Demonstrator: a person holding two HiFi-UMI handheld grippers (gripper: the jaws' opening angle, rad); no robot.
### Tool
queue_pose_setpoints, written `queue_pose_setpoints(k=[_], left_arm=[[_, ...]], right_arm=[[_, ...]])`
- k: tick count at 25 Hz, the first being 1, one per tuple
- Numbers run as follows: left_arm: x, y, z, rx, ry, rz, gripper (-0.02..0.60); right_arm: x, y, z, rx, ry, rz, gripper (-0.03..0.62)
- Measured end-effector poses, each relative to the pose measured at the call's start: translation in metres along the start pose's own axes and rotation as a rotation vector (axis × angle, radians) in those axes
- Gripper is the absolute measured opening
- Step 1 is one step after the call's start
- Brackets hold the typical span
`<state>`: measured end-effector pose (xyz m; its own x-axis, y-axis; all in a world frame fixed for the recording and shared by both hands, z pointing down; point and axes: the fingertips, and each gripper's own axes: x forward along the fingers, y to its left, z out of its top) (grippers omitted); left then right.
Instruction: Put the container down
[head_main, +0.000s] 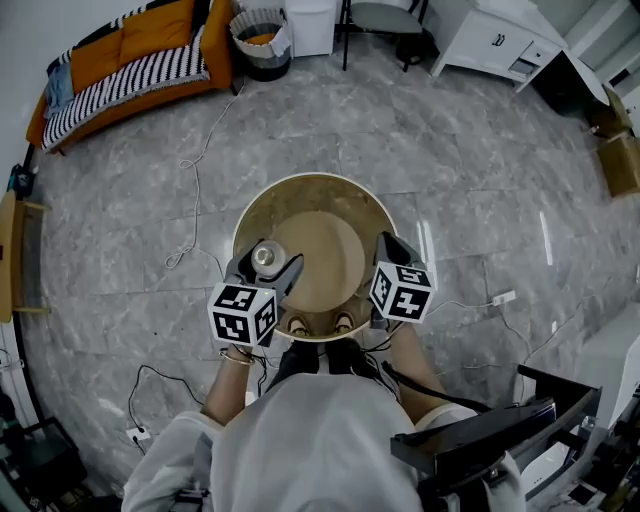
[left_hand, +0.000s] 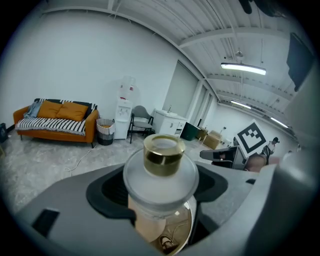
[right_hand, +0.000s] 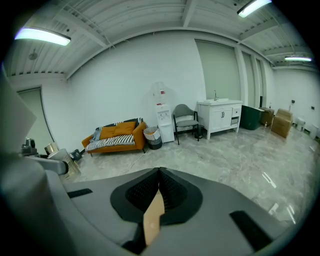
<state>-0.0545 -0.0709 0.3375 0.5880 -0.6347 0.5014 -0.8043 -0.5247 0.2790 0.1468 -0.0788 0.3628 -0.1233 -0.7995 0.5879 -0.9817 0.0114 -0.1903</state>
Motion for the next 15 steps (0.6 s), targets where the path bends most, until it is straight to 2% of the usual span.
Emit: queue_pose_setpoints(k=[9,15], left_arm=[[0.042,0.009,-0.034,-0.027,0.052,0.029,0.344],[0.073,0.023,-0.081,-0.054,0.084,0.042,0.344]], right_arm=[[0.041,-0.016,-0.032,-0.015,0.069,0.047,0.023],[0.084,-0.023,-0.08,-0.012,0.121,0.093,0.023]])
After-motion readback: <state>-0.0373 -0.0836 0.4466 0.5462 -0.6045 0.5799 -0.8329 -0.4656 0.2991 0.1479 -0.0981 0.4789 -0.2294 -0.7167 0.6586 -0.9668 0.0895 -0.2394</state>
